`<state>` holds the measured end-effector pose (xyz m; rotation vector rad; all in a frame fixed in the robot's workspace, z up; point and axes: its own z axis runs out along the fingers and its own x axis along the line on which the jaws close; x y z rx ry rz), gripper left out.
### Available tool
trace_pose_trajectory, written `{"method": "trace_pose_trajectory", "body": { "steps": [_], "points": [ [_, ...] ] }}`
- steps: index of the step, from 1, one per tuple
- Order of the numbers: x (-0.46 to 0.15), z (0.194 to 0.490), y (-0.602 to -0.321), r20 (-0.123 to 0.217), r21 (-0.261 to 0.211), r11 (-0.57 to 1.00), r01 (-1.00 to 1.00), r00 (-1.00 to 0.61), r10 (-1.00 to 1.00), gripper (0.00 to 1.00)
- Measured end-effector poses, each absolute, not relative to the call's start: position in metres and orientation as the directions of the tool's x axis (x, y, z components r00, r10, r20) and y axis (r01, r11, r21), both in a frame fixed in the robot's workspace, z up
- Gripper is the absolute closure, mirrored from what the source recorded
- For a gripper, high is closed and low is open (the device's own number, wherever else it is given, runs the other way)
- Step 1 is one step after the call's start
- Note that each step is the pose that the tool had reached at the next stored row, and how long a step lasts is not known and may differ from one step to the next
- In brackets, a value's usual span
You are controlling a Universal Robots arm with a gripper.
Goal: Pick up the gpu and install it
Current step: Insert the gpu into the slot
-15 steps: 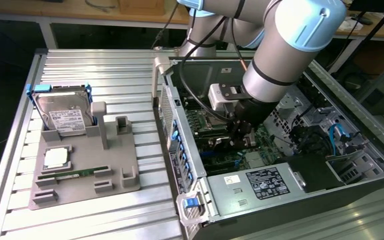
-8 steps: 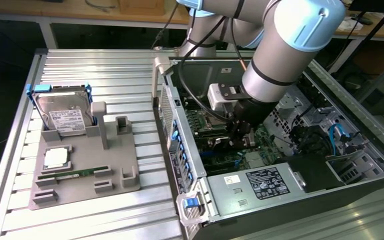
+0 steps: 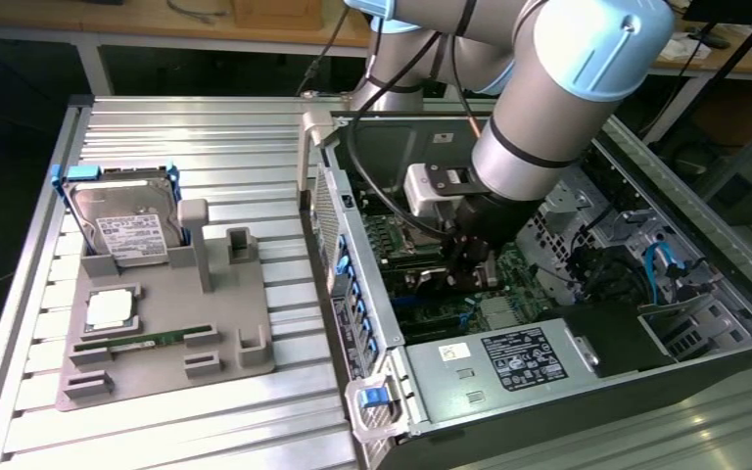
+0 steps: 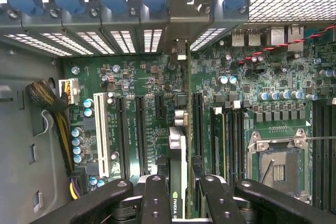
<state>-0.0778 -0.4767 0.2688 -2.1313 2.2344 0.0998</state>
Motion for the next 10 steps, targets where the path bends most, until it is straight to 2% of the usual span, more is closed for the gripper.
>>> {"method": "trace_pose_trajectory", "body": {
  "steps": [10],
  "points": [
    [-0.0804, 0.2683, -0.4768, -0.082, 0.011, 0.050, -0.999, -0.050, -0.995, 0.73]
  ]
}}
